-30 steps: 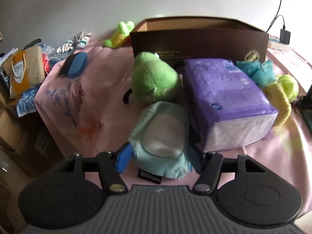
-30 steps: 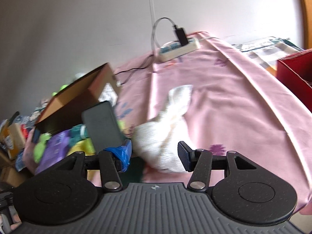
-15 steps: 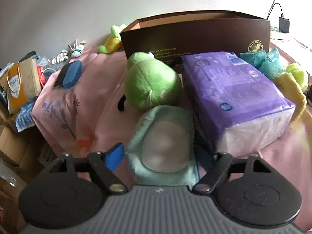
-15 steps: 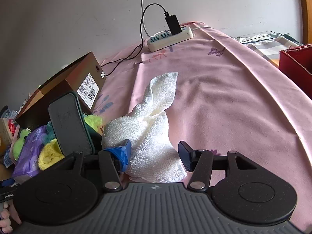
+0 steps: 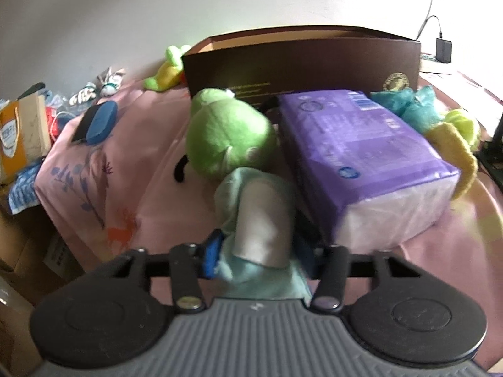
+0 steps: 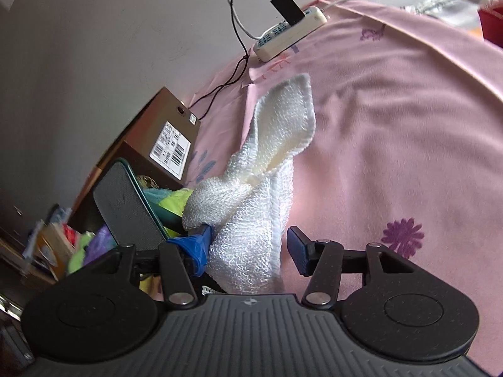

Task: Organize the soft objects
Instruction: 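Grasp white terry towel with right gripper while left gripper lifts mint plush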

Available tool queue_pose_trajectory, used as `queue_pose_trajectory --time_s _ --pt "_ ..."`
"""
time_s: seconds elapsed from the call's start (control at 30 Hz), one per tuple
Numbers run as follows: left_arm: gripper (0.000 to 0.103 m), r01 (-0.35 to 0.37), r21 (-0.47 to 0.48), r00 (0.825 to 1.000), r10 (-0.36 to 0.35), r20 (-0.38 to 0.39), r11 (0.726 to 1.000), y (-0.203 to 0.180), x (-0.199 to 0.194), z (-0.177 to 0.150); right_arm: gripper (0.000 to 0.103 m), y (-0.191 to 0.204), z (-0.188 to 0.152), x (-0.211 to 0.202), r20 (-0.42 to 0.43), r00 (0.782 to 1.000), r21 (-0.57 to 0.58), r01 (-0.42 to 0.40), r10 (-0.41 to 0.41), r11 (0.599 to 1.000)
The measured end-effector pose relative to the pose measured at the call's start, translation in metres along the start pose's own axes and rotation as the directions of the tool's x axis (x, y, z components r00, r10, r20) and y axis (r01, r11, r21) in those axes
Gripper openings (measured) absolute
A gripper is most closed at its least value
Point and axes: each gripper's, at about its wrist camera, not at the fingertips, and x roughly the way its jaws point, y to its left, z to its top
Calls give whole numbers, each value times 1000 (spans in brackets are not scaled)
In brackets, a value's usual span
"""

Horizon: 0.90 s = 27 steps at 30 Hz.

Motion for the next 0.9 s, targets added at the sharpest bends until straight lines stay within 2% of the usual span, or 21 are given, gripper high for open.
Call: queue_pose_trajectory --time_s 0.07,0.13,0.23,0.43,0.57,0.67,0.7,0.73,0.77,0.9 --pt "23 -2 11 1000 2 -3 1000 -4 -1 0 23 -3 -2 -2 0 1000 22 -25 25 999" --pt "16 -9 16 1000 9 -3 1000 -6 -3 -1 15 -3 -3 -7 13 999 26 -43 42 999" --pt "13 -12 4 1000 12 -3 1000 -5 -7 -3 8 -6 -3 -12 24 998 41 -58 57 997" --pt "12 -28 -49 999 29 18 998 4 -25 -3 0 -14 -2 -26 64 995 63 -75 71 995" --pt "12 -40 -79 998 44 55 996 8 -43 3 0 -13 -2 -39 93 994 35 -64 60 997" --pt "12 -38 -94 995 46 86 995 7 -56 13 0 -6 -1 -43 93 995 -36 -28 31 999" --pt "12 -30 -98 994 40 97 995 5 -61 16 1 -3 -1 -44 108 994 -67 -2 9 998" --pt "12 -15 -103 994 27 110 995 3 -65 20 8 2 -1 -43 116 993 -102 29 -17 994" --pt "12 -3 -105 993 16 119 994 1 -68 23 9 5 -1 -42 117 992 -132 53 -37 990" --pt "12 34 -83 989 -21 145 996 -16 -76 34 13 12 1 -29 86 995 -239 76 -57 968"
